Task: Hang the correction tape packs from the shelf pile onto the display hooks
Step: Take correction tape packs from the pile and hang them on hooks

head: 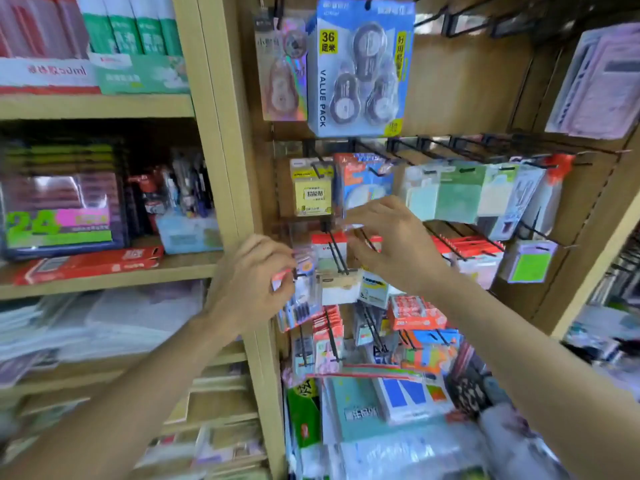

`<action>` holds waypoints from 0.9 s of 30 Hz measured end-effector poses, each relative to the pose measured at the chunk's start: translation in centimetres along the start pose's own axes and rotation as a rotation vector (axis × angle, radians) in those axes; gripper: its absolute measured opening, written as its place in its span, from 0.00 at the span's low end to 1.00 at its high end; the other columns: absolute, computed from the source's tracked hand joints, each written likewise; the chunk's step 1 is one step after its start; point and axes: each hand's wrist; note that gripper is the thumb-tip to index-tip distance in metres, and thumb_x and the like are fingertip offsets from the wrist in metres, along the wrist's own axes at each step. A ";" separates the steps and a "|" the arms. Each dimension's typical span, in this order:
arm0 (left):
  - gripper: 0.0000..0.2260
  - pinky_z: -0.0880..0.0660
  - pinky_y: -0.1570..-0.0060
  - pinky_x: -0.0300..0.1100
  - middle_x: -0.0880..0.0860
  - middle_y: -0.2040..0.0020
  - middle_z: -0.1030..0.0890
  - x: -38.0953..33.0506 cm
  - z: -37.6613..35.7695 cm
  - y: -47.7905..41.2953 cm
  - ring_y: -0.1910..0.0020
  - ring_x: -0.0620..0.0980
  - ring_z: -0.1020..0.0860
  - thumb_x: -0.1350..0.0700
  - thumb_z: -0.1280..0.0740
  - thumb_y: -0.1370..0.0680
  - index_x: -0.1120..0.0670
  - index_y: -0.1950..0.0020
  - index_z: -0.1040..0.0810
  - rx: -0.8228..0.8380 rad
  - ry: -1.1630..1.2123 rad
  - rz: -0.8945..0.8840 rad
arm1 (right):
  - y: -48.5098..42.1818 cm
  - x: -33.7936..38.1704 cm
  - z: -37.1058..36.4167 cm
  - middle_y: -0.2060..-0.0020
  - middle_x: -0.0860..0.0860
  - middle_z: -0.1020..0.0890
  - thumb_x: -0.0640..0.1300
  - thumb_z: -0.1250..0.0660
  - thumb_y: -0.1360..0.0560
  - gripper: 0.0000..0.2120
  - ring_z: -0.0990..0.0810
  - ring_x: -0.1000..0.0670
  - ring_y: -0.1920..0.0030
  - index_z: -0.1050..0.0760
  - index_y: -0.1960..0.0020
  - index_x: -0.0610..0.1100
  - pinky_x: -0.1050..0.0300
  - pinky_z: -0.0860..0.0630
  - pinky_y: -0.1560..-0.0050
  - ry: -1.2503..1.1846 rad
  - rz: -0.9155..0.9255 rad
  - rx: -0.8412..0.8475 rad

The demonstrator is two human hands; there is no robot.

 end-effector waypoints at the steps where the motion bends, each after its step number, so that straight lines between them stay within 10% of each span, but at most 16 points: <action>1: 0.07 0.23 0.52 0.50 0.49 0.52 0.16 -0.5 -0.5 1.8 0.51 0.55 0.21 0.55 0.33 0.27 0.54 0.54 0.15 0.062 0.024 0.027 | 1.6 -0.1 -0.6 0.53 0.50 0.16 0.47 0.35 0.26 0.14 0.24 0.46 0.48 0.18 0.44 0.44 0.52 0.26 0.46 -0.033 -0.011 0.058; 11: 0.08 0.23 0.60 0.40 0.41 0.56 0.15 -7.2 -6.5 21.1 0.57 0.47 0.17 0.49 0.33 0.28 0.46 0.52 0.16 0.456 0.215 0.620 | 20.4 0.5 -8.6 0.59 0.55 0.17 0.46 0.36 0.28 0.10 0.17 0.45 0.57 0.18 0.53 0.45 0.58 0.28 0.61 -0.249 -0.457 0.447; 27: 0.11 0.26 0.55 0.38 0.43 0.51 0.15 -23.6 -14.4 43.4 0.49 0.45 0.18 0.48 0.33 0.27 0.46 0.46 0.17 1.209 0.459 1.258 | 47.3 3.0 -18.2 0.50 0.46 0.14 0.44 0.34 0.26 0.14 0.17 0.41 0.47 0.19 0.42 0.52 0.51 0.24 0.48 -0.259 -1.075 1.137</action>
Point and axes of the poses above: each hand's wrist, its own y-axis away from the middle knuckle, its own z-axis out of the back of the hand, x = y × z
